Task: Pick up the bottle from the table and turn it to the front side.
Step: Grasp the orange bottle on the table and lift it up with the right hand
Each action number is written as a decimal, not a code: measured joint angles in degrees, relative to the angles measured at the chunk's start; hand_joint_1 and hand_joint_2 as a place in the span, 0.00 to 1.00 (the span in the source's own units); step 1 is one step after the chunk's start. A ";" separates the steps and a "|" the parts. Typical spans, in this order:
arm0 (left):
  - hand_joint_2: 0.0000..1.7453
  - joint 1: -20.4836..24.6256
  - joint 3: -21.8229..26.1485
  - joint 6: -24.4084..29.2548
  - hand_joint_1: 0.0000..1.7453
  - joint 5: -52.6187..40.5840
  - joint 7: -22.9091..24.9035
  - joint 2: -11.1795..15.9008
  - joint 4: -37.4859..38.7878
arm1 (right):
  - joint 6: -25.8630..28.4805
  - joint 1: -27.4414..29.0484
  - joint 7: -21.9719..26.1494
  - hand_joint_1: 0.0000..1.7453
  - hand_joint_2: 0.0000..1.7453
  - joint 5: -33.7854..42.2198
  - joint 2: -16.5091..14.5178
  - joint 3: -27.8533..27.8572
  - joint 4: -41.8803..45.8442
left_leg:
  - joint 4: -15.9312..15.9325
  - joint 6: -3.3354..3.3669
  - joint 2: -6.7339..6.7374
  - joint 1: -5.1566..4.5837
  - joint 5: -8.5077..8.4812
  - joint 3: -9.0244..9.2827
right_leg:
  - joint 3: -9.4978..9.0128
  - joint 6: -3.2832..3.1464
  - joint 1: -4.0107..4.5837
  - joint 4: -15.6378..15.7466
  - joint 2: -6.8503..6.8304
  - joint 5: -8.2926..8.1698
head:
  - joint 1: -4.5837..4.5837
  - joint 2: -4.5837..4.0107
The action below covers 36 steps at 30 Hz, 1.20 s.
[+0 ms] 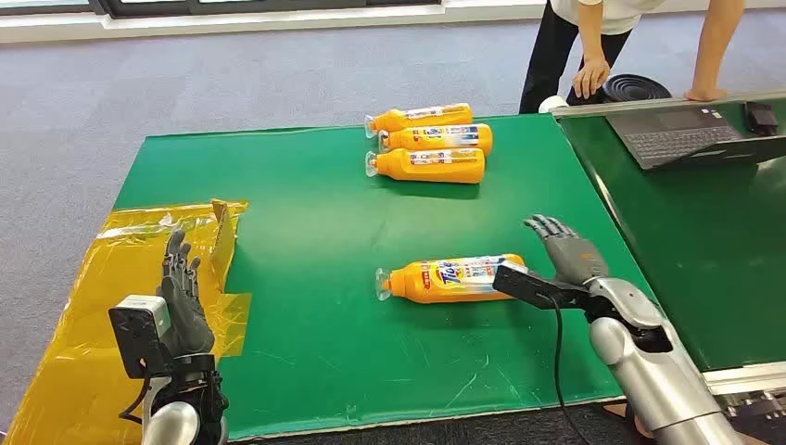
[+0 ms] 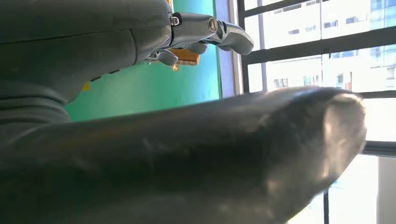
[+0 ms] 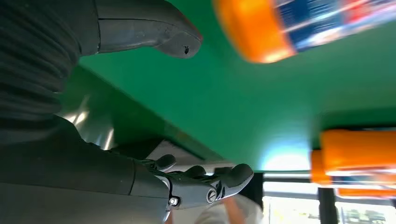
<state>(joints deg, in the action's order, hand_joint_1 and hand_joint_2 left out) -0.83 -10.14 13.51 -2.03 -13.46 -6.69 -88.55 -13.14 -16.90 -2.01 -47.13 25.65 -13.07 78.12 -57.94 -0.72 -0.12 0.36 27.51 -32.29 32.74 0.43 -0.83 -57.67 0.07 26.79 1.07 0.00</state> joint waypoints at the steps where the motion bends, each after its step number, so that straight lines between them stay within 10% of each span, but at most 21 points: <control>1: 0.00 -0.15 -0.05 0.00 0.00 0.00 -0.01 0.03 0.09 | 0.04 0.00 -0.10 0.00 1.00 -0.47 0.88 -0.07 0.00 | 0.00 0.00 0.00 -0.01 0.00 0.00 | 0.00 0.00 -0.01 0.00 0.00 0.00 | 0.01 0.00; 14: 0.00 -1.42 -0.15 -0.40 0.00 0.01 0.09 0.98 1.63 | -4.25 1.30 1.63 0.00 1.00 8.06 7.38 -1.64 -0.23 | 0.03 0.01 0.01 -0.05 -0.01 -0.01 | 0.02 0.01 0.07 0.00 0.02 0.00 | 0.02 0.00; 36: 0.00 -1.29 -0.15 -0.51 0.00 2.09 -0.44 1.27 3.28 | -2.08 -12.70 8.55 0.00 1.00 12.42 -0.44 -11.91 -14.61 | 0.04 0.15 0.00 -0.04 -0.12 -0.06 | 0.01 0.04 0.00 -0.02 -0.07 -0.03 | 0.02 0.00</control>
<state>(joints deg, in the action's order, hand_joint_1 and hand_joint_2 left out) -2.12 -10.29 13.00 0.05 -13.90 -5.42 -85.27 -15.21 -29.60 6.54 -34.70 25.21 -24.98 63.50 -57.90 -0.57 -0.13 0.32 27.39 -32.35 32.75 0.47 -0.83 -57.69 0.01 26.76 1.09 0.00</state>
